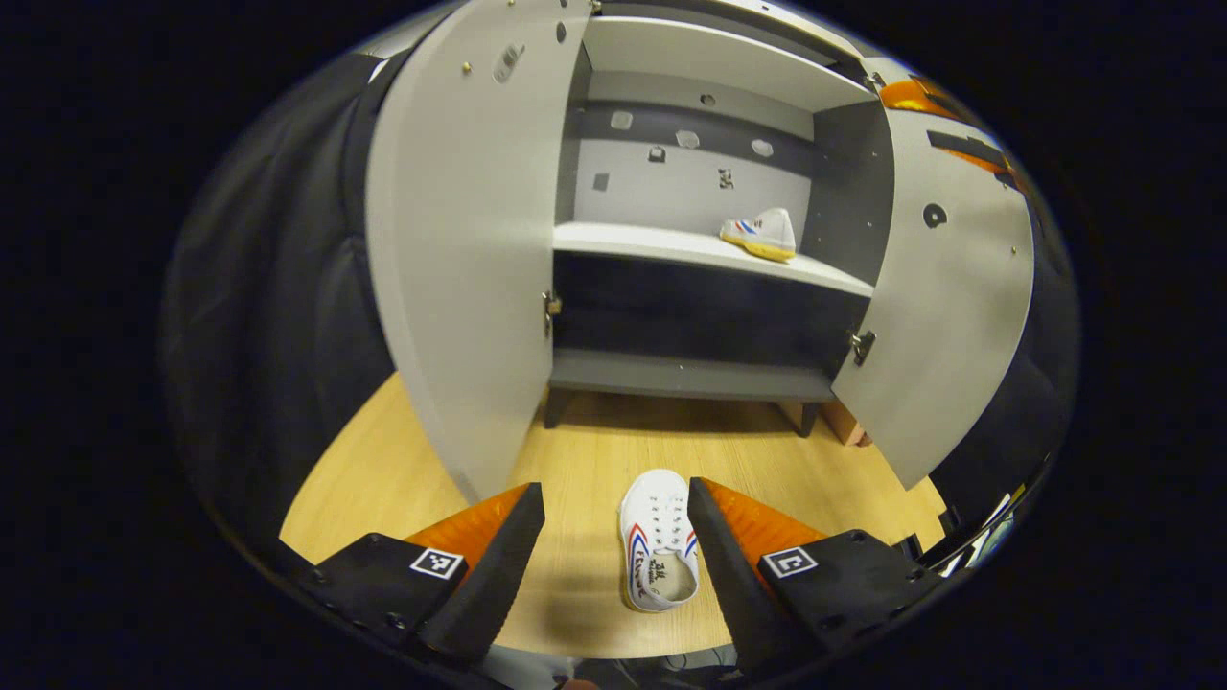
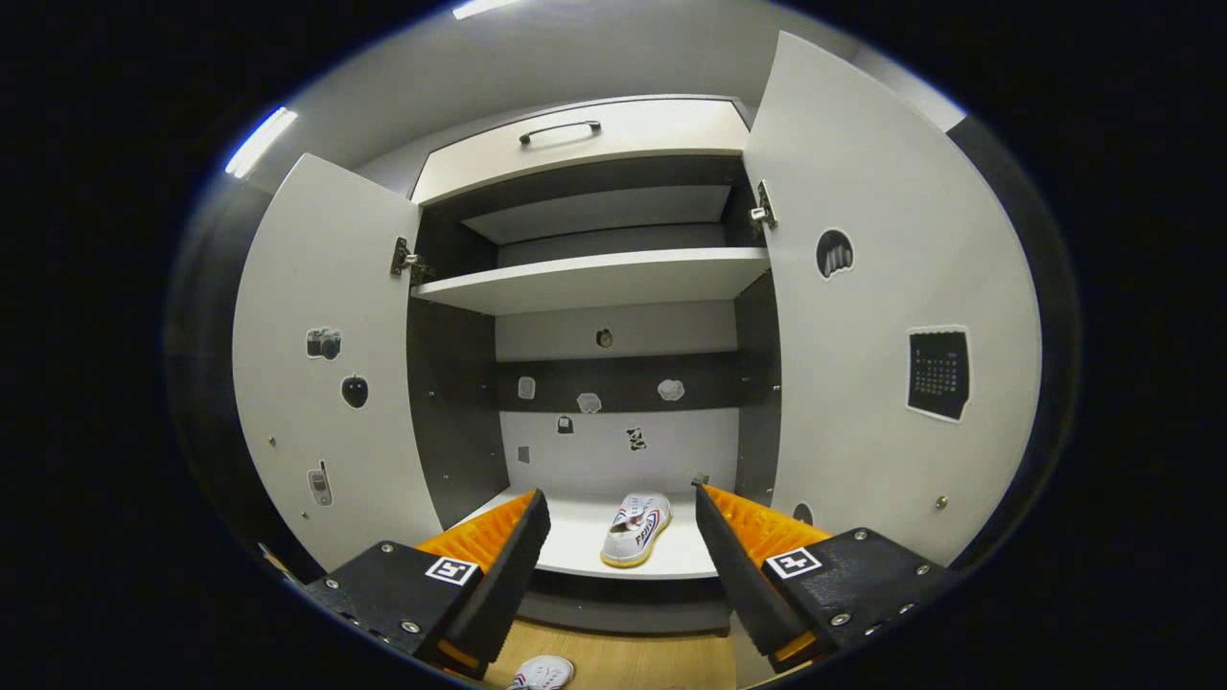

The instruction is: Grab one shoe with the right hand and put it into the shoe cabinet, grab the other shoe with the left hand and put it into the shoe cabinet; then close the right door with the right hand and the left door with the left hand.

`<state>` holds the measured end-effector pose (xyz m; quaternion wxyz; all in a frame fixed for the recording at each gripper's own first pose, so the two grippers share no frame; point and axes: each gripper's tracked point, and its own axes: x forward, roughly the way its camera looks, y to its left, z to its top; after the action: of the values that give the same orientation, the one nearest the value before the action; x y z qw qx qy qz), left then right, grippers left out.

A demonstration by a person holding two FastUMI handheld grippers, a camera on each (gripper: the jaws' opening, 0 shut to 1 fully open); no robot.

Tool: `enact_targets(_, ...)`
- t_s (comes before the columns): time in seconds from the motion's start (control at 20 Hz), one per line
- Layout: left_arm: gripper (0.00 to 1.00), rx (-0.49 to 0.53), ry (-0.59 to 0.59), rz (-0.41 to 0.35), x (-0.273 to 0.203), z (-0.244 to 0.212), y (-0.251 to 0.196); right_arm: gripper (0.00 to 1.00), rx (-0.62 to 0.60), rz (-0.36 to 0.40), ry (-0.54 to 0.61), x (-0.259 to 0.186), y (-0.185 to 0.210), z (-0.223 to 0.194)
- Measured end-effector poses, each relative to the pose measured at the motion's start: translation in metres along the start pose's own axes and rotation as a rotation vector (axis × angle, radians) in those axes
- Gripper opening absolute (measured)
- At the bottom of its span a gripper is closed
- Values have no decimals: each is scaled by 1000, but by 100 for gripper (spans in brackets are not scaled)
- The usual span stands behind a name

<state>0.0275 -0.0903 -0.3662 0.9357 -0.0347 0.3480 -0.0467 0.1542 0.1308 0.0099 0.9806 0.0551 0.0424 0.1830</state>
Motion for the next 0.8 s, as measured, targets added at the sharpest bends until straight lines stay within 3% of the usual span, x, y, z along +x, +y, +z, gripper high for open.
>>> enact_targets(0.2,98,-27,190,-39,25,-39,11,93,-14,-10,24,-8,-15,-11)
enact_targets(0.55,99,23,387,-30,67,-113,8,94,-20,-37,38,-18,-42,-22)
enact_targets(0.75,98,29,426,-55,73,-124,1,94,-35,-42,57,-23,-49,-32)
enact_targets(0.8,90,19,419,-58,76,-124,-2,94,-34,-41,64,-23,-50,-36)
